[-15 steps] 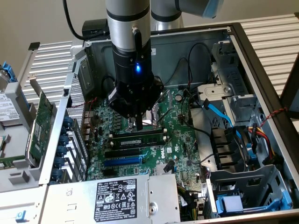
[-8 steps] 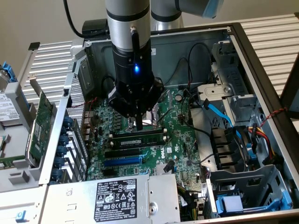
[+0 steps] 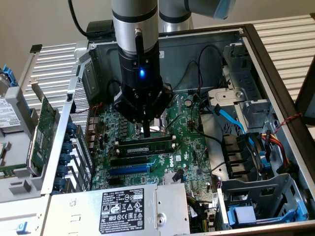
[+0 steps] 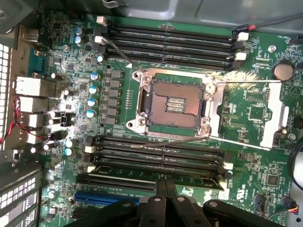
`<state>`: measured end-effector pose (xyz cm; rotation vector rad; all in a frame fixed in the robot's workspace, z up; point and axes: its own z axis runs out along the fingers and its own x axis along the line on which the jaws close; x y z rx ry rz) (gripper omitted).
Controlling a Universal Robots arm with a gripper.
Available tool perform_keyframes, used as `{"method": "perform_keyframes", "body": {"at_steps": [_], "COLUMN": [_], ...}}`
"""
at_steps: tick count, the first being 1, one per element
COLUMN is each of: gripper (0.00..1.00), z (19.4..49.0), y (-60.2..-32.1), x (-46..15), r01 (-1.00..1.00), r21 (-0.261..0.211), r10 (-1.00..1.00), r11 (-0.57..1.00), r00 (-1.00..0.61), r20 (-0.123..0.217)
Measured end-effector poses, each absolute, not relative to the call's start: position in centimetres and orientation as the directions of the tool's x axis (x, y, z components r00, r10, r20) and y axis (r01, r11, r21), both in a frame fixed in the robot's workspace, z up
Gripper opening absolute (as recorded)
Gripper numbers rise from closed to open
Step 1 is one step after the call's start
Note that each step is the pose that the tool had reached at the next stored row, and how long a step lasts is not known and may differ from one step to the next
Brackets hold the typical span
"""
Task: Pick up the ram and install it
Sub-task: 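Press down the ram until it locks into place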
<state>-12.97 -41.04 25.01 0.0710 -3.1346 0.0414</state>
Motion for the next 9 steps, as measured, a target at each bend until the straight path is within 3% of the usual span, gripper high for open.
{"method": "perform_keyframes", "body": {"at_steps": [9], "gripper": [0.10], "z": [25.01], "y": [-41.04], "x": [-12.97], "r01": [0.000], "r21": [-0.026], "r10": [0.000], "r11": [1.000], "r00": [-1.000], "r20": [0.006]}}
